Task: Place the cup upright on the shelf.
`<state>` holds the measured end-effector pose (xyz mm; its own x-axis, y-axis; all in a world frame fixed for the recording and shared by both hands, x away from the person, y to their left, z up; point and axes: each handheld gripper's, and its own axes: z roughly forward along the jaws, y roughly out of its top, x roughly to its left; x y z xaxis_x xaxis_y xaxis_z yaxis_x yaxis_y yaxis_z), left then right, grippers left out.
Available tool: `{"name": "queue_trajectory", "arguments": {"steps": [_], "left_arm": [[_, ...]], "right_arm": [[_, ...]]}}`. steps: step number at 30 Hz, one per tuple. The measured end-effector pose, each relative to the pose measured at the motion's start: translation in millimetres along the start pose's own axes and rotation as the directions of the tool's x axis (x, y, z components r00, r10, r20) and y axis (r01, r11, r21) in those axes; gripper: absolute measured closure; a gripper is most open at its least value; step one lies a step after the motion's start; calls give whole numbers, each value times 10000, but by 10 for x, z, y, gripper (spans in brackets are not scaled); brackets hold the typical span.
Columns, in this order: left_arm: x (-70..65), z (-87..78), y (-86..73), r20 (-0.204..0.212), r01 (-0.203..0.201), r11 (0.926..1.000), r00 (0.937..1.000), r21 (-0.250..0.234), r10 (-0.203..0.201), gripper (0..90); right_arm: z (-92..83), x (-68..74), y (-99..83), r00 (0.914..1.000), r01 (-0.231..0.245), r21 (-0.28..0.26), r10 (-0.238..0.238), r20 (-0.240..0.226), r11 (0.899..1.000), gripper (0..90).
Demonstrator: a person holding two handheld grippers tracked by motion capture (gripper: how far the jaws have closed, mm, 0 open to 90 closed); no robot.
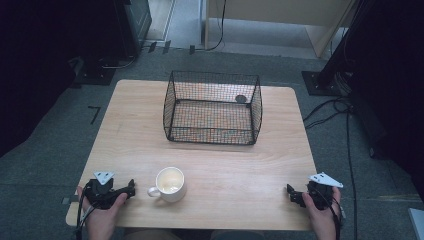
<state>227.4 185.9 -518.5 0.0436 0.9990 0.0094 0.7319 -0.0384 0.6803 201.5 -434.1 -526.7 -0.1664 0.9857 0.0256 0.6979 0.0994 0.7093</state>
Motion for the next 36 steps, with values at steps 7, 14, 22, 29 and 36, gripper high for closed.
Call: {"name": "queue_trajectory", "arguments": {"steps": [7, 14, 22, 29, 36], "left_arm": [[38, -89, 2, 62, -29, 9992, 10000, -388, 32, 37], [-17, -256, 18, 421, -542, 9940, 9974, -948, 584, 37], [-19, -563, -31, 1168, -835, 9805, 9876, -1779, 1053, 69], [-22, -710, -89, 2064, -1214, 9686, 9641, -2171, 1671, 114], [-272, -703, -121, 3550, -1881, 9588, 8993, -2130, 2553, 156]], "right_arm": [[0, 0, 0, 10000, -3, 2, 3, 1, 10000, 0], [0, 0, 0, 10000, -5, 3, 5, 2, 10000, 0], [18, 0, 19, 10000, -54, -1, 54, 49, 10000, 0], [21, 2, 21, 10000, -65, -5, 65, 65, 10000, 0], [21, 6, 21, 10000, 10, -1, -10, -30, 10000, 0]]}}
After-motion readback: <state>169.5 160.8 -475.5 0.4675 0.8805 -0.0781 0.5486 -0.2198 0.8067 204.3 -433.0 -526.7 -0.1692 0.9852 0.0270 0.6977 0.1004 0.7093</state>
